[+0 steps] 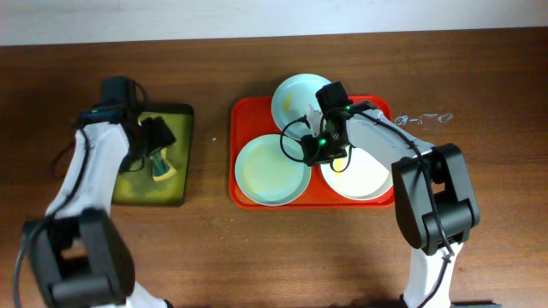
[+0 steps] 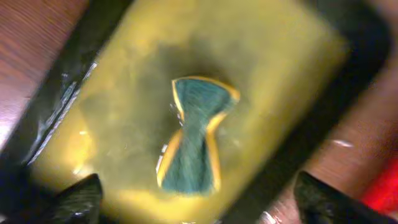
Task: Clean dirty plates on tray and stack at the side
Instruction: 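Return the sponge to the black tray with the left gripper, then lift the cleaned green plate with the right gripper and place it right of the tray, then reach the right gripper to the top blue plate and drag it down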
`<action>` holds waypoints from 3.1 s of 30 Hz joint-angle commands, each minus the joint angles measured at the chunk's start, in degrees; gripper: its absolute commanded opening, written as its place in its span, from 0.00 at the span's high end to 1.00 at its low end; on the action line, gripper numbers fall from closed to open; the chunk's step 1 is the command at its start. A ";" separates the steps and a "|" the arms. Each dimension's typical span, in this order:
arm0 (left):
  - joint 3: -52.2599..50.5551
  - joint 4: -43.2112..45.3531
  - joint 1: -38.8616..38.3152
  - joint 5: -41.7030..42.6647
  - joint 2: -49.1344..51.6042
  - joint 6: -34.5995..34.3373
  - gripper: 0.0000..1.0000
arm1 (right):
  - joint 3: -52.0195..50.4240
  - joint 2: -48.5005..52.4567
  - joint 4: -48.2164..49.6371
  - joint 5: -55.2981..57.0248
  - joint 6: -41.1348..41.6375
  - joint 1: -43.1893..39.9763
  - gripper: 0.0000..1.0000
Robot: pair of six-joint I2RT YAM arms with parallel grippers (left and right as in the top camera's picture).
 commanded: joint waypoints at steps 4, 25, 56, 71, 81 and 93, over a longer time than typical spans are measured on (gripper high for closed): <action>1.81 -3.08 0.07 2.73 -9.68 0.09 0.01 | 11.23 -9.92 -12.72 34.60 0.11 6.62 0.96; 1.81 -3.10 0.07 2.73 -9.68 0.09 0.01 | 21.97 -9.92 -18.49 104.00 -24.85 36.50 0.96; 1.81 -3.08 0.07 2.73 -9.68 0.09 0.01 | 19.96 -6.49 -18.47 6.80 -1.22 -34.42 0.96; 1.81 -3.10 0.07 2.73 -9.68 0.09 0.01 | 19.91 4.48 -15.02 12.90 -1.22 -48.59 0.76; 1.81 -3.10 0.07 2.73 -9.68 0.09 0.01 | 31.06 -2.01 -18.43 -11.04 -1.27 -40.87 0.45; 1.81 -3.10 0.07 2.73 -9.68 0.09 0.01 | 24.92 9.22 -2.27 21.07 -10.27 -8.52 0.45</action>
